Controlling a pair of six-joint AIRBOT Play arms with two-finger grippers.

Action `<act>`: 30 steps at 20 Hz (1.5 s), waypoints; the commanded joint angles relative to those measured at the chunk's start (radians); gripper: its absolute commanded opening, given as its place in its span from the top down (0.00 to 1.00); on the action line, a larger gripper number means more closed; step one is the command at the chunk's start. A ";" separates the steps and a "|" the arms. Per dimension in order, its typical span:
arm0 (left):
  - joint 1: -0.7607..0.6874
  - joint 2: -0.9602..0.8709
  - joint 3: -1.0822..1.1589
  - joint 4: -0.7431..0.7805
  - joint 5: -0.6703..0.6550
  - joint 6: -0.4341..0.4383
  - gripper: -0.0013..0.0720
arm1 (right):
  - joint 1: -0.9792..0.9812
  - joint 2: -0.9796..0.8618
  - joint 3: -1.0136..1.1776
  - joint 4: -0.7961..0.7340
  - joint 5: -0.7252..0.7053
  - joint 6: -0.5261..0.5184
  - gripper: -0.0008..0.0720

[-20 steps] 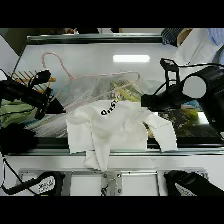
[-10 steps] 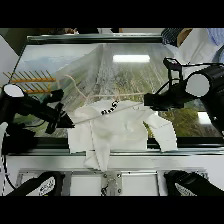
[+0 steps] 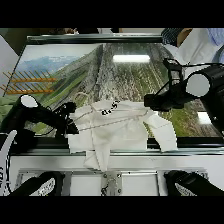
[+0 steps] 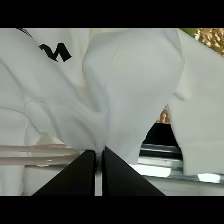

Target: Fold the clothes and pants, and hang the long-sleeved shirts on hangers.

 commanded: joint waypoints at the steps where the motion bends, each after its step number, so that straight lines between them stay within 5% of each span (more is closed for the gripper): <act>1: -0.007 -0.005 -0.005 0.008 0.040 -0.012 0.96 | 0.000 0.001 0.001 0.000 0.035 -0.022 0.94; 10: -0.007 -0.007 0.084 0.009 0.048 -0.038 0.96 | 0.000 0.001 0.001 -0.005 0.112 -0.090 0.94; 30: -0.108 -0.135 0.087 -0.042 0.114 -0.023 0.96 | 0.000 0.019 0.005 -0.089 0.027 -0.180 0.94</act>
